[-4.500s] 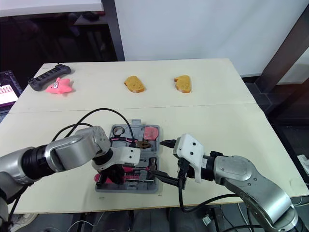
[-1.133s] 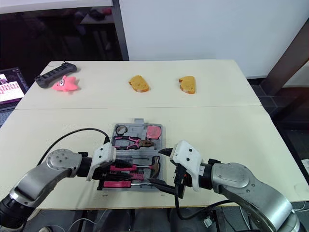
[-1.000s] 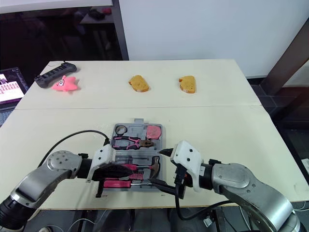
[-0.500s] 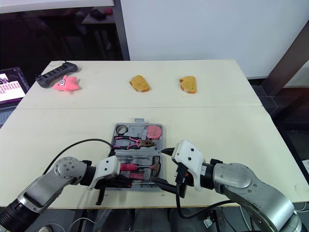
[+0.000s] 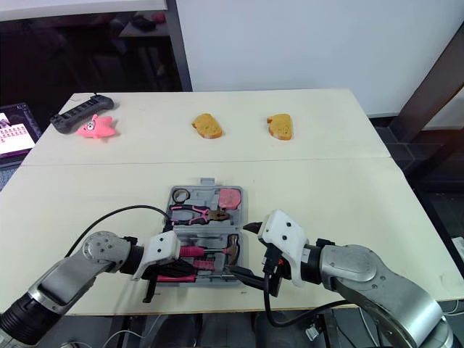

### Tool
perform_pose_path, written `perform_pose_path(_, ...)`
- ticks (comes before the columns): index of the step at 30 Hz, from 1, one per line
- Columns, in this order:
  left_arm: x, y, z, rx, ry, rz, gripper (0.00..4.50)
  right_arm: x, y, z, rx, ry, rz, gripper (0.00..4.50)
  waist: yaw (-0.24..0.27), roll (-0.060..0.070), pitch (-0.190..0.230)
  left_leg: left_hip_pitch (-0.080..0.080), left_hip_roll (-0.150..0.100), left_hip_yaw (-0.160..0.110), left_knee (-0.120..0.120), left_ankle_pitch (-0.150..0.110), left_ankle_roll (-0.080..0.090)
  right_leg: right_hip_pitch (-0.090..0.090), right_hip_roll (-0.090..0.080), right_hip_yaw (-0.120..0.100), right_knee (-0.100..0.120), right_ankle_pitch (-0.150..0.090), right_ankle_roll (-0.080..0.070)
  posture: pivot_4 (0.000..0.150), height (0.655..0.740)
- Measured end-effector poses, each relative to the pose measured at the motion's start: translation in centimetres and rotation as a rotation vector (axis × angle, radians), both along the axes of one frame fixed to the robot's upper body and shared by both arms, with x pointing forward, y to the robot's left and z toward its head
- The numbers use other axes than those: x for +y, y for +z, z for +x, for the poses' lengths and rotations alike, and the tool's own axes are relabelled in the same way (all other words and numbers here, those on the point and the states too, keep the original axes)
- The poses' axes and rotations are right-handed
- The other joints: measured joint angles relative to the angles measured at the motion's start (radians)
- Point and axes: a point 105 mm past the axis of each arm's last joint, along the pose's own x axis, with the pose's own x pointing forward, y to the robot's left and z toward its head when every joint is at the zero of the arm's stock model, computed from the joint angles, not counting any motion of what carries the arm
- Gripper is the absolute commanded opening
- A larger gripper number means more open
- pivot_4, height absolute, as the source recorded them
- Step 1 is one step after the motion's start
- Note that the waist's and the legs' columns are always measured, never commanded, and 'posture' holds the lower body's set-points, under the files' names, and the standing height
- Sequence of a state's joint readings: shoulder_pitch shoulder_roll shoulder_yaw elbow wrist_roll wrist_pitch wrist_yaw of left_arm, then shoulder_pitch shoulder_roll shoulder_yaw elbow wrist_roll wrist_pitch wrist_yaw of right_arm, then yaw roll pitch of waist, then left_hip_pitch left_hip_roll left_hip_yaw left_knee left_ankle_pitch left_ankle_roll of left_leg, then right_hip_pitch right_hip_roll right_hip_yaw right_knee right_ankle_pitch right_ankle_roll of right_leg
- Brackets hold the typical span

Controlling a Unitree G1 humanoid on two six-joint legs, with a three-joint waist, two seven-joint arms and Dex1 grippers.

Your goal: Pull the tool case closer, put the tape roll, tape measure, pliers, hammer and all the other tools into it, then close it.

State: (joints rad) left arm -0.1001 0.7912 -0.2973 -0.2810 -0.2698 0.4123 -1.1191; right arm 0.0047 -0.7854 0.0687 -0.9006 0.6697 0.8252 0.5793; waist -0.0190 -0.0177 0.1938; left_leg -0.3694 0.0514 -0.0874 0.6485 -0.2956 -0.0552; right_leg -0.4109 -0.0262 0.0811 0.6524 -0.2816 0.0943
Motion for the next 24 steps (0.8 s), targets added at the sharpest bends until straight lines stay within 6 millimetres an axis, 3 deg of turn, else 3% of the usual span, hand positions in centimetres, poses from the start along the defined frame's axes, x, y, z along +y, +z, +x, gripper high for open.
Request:
perform_pose_path(3, 1.0, 3.2, 0.6, -0.001, 0.042, -0.131, 0.05, -0.4, -0.1, 0.4, -0.005, -0.010, -0.009, 4.50, 0.002, 0.000, 0.000, 0.000, 0.000, 0.000, 0.001, 0.000, 0.000, 0.000, 0.000, 0.000, 0.000, 0.000, 0.000, 0.150, 0.7400)
perform_pose_path(5, 2.6, 4.9, 1.1, -0.017, 0.074, -0.141, 0.05, -0.8, -0.4, 0.9, -0.002, -0.026, -0.019, 4.50, 0.002, 0.000, 0.000, 0.000, 0.000, 0.000, 0.000, 0.000, 0.000, 0.000, 0.000, 0.000, 0.000, 0.000, 0.000, 0.150, 0.7400)
perform_pose_path(8, 5.4, 5.9, 2.1, -0.027, 0.164, -0.112, 0.05, -1.7, -1.0, 2.2, 0.003, -0.070, -0.051, 4.50, -0.001, 0.000, 0.000, 0.000, 0.000, 0.000, 0.000, 0.000, 0.000, 0.000, 0.000, 0.000, 0.000, 0.000, 0.000, 0.150, 0.7400)
perform_pose_path(10, 7.5, 5.3, 3.2, -0.028, 0.248, -0.081, 0.05, -2.4, -1.8, 3.3, 0.016, -0.103, -0.094, 4.50, -0.001, 0.000, 0.000, 0.001, 0.000, 0.000, 0.000, 0.000, 0.000, 0.000, 0.000, 0.000, 0.000, 0.000, -0.001, 0.150, 0.7400)
perform_pose_path(14, 11.5, 3.0, 6.2, -0.093, 0.422, 0.035, 0.00, -3.8, -5.5, 5.8, 0.097, -0.177, -0.249, 2.59, 0.001, 0.000, 0.000, -0.001, 0.000, 0.000, 0.000, 0.000, 0.000, -0.002, 0.000, 0.000, 0.000, 0.000, -0.001, 0.150, 0.7400)
perform_pose_path(19, 10.3, 0.1, 7.5, -0.106, 0.424, 0.051, 0.00, -3.8, -7.8, 8.4, 0.099, -0.196, -0.387, 0.08, 0.003, 0.000, 0.000, -0.004, -0.001, 0.001, 0.000, 0.000, 0.000, -0.005, -0.001, 0.000, 0.000, 0.002, 0.003, 0.150, 0.7400)
perform_pose_path(24, 9.1, -0.9, 7.6, -0.109, 0.393, 0.049, 0.00, -3.0, -9.0, 8.6, 0.105, -0.153, -0.441, 0.03, 0.002, 0.000, 0.000, -0.005, -0.001, 0.000, -0.001, 0.000, 0.000, -0.009, -0.001, 0.000, 0.006, 0.003, 0.005, 0.150, 0.7400)
